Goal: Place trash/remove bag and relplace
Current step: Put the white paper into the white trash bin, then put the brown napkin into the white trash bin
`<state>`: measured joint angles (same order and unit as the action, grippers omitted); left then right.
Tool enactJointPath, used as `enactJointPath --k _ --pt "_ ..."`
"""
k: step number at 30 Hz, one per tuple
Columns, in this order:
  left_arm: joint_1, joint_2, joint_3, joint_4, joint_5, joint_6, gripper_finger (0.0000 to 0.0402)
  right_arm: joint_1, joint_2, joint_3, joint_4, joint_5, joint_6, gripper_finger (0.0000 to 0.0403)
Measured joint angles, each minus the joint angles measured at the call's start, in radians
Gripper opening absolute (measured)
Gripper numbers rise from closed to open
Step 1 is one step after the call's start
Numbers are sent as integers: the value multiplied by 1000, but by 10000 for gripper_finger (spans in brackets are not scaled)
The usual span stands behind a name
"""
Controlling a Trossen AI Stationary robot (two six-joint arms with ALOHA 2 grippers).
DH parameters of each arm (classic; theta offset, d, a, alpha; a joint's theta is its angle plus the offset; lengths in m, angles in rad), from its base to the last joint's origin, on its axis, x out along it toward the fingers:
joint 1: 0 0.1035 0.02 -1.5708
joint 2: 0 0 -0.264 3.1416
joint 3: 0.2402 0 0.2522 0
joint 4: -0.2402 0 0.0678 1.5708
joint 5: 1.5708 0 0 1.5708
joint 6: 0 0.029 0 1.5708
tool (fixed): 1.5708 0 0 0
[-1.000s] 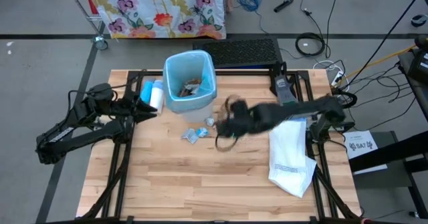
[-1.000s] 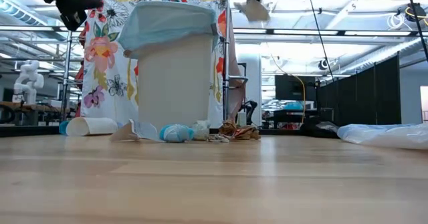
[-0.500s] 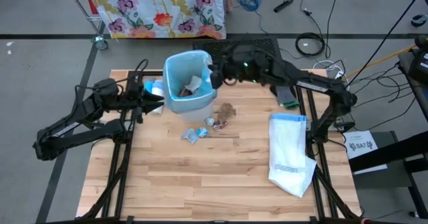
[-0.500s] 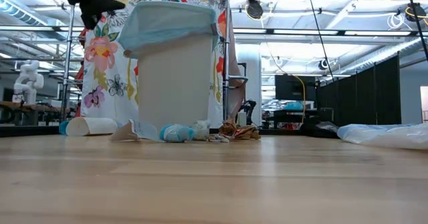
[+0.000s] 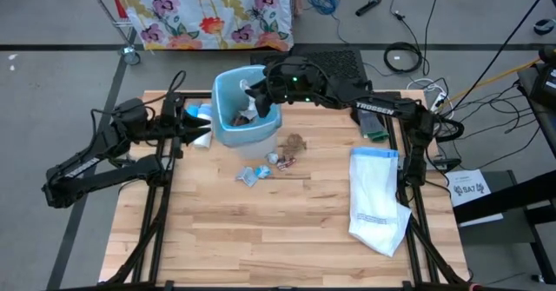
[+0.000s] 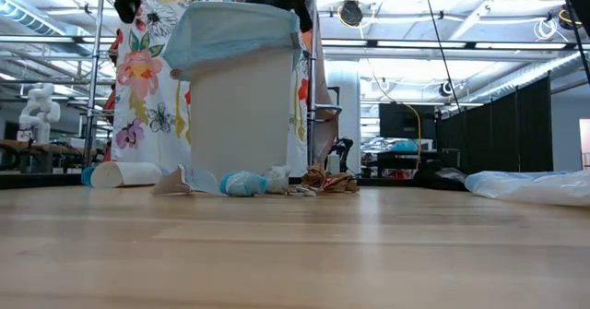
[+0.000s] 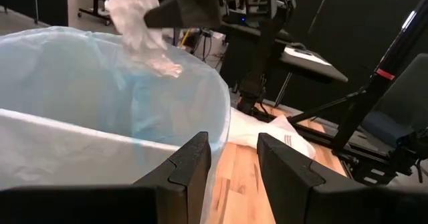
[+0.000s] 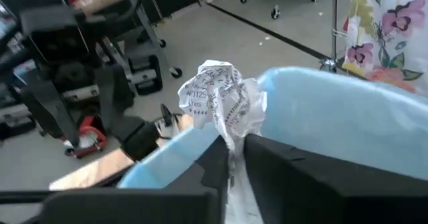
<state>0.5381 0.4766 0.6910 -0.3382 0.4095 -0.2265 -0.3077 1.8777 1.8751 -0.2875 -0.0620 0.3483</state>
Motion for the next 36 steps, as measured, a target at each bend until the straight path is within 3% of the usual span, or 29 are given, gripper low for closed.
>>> enactJointPath --k 12,16,22,26,31,33,36 --pt "0 -5 0 -10 41 -4 130 0 -39 0 -30 7 -17 190" --pt "0 -16 0 -11 122 -5 130 0 -80 0 -61 9 -9 210" --pt "0 -41 0 -24 215 -39 130 -5 -160 3 -166 65 49 210" --pt "0 -59 0 -32 238 -55 130 -5 -214 2 -405 71 194 200" --pt "0 -83 0 -85 244 -56 130 27 -260 3 -911 234 323 191" --pt "0 -87 0 -96 244 -55 130 36 -253 -6 -1068 246 389 190" --pt "0 -88 0 -100 244 -50 130 56 -254 -57 -1160 248 488 190"
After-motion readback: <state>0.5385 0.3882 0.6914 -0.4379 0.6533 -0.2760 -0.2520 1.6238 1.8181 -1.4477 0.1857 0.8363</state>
